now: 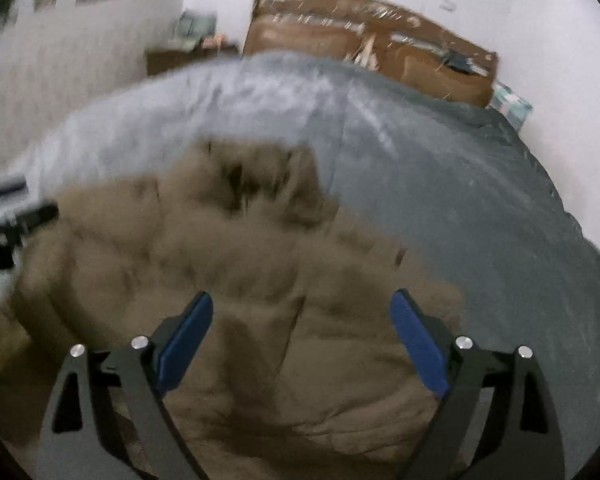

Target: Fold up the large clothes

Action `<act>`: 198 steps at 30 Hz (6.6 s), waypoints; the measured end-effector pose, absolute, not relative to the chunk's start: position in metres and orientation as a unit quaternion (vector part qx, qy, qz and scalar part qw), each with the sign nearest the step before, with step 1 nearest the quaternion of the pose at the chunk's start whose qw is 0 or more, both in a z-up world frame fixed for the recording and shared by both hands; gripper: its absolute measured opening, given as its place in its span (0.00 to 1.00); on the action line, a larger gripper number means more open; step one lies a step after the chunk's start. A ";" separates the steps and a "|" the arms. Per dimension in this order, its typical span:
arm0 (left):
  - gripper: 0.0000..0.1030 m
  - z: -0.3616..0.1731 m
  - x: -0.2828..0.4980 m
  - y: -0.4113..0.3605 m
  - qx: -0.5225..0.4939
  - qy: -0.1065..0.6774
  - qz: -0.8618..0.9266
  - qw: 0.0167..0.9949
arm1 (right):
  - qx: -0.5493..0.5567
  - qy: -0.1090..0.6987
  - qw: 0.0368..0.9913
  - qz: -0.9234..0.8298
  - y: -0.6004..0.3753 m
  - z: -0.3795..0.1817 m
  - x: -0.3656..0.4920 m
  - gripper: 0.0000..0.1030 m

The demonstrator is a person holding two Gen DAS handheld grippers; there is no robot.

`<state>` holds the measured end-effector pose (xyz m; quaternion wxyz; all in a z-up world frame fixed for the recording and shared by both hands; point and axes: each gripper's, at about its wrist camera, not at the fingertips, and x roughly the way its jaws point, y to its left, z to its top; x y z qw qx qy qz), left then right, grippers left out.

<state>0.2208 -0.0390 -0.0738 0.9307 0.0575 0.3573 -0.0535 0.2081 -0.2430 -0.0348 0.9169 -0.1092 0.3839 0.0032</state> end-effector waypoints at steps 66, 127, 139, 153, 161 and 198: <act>0.97 -0.019 -0.090 0.109 0.035 0.449 -0.055 0.891 | -0.022 0.515 0.856 -0.031 -0.398 0.022 -0.108 0.98; 0.22 0.087 -0.148 0.120 0.062 0.376 -0.123 0.916 | 0.075 0.405 0.901 0.139 -0.355 0.129 -0.180 0.19; 0.23 0.102 0.013 0.099 0.019 0.336 -0.076 0.939 | 0.168 0.335 0.926 0.057 -0.368 0.137 -0.024 0.19; 0.55 -0.020 0.183 0.104 -0.014 0.403 -0.021 0.915 | 0.166 0.402 0.901 -0.009 -0.376 0.021 0.161 0.26; 0.92 -0.009 0.180 0.148 -0.086 0.354 0.001 0.931 | 0.194 0.329 0.923 -0.041 -0.403 0.021 0.150 0.92; 0.06 0.000 0.145 0.128 -0.058 0.322 -0.087 0.941 | 0.125 0.348 0.928 0.034 -0.382 0.037 0.119 0.18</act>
